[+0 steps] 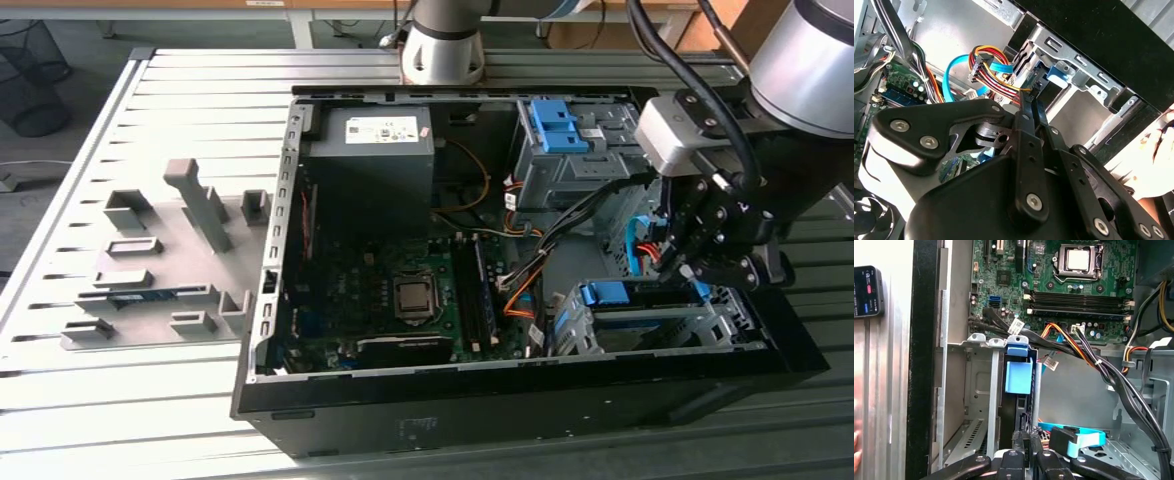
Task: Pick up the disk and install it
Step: 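Insert the first disk wire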
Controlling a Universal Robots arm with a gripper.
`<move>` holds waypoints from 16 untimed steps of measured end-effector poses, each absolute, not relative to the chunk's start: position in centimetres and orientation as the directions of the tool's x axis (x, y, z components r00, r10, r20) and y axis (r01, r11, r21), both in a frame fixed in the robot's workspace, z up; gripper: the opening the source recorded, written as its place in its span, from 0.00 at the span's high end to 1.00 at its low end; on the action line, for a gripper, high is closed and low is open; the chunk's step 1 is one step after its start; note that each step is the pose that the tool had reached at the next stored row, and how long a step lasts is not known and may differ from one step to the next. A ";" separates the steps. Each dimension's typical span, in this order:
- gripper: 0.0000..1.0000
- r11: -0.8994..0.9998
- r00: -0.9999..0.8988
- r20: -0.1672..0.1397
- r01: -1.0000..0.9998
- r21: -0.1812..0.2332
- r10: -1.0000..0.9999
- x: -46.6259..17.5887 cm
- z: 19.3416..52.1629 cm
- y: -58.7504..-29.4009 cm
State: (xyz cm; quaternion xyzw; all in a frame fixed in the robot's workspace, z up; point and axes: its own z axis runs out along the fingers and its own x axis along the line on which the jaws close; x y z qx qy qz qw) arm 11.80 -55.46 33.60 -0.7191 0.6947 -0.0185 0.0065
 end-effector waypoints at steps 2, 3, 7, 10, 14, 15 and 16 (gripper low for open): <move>0.84 -0.035 0.034 0.018 -0.999 -0.035 -0.999 11.8 33.6 -55.5; 0.84 -0.035 0.034 0.018 -0.999 -0.035 -0.999 11.8 33.6 -55.5; 0.84 -0.035 0.034 0.017 -0.999 -0.035 -0.999 11.8 33.5 -55.5; 0.84 -0.034 0.034 0.018 -0.999 -0.035 -0.999 11.8 33.4 -55.6; 0.84 -0.034 0.033 0.018 -0.999 -0.035 -0.999 11.8 33.4 -55.6; 0.84 -0.034 0.033 0.018 -0.999 -0.035 -0.999 11.8 33.4 -55.6; 0.84 -0.034 0.033 0.018 -0.999 -0.035 -0.999 11.8 33.4 -55.6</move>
